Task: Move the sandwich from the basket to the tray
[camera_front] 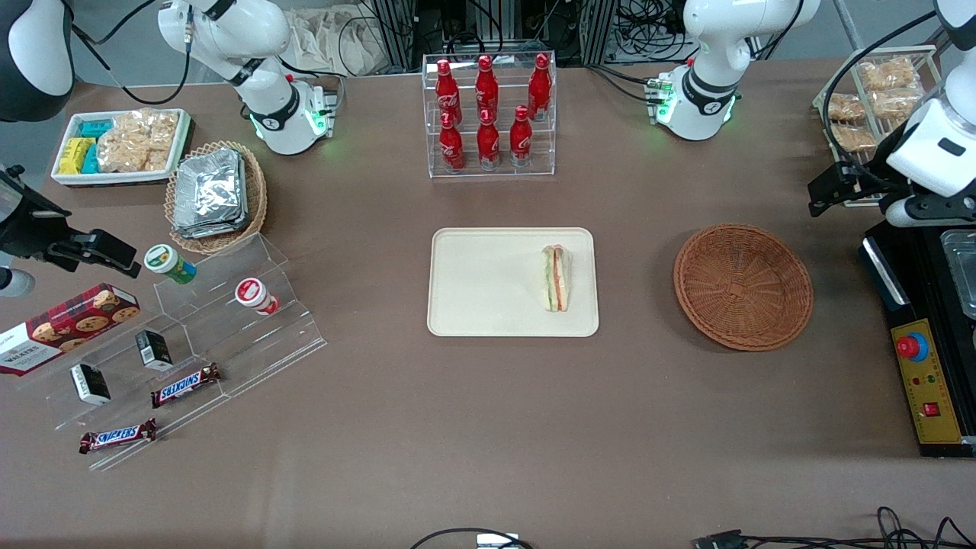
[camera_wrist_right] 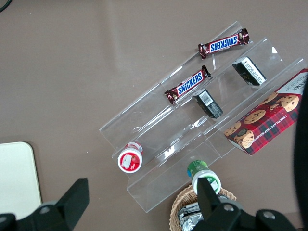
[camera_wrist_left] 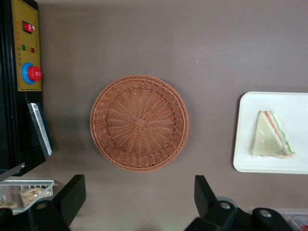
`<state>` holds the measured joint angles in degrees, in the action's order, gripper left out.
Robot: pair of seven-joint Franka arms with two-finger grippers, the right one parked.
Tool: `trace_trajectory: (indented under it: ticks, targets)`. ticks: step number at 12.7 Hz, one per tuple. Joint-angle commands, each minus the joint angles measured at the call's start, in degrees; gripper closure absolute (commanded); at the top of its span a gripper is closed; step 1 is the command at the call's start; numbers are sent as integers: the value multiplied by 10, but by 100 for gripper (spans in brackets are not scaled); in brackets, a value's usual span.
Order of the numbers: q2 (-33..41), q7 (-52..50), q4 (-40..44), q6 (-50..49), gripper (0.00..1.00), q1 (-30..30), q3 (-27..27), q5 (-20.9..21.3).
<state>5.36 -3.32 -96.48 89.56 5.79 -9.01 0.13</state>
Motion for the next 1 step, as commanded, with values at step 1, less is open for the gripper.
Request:
trace_trajectory:
  ticks: [1]
  targets:
    - [18,18,-14,-8,0,-7,18,-14]
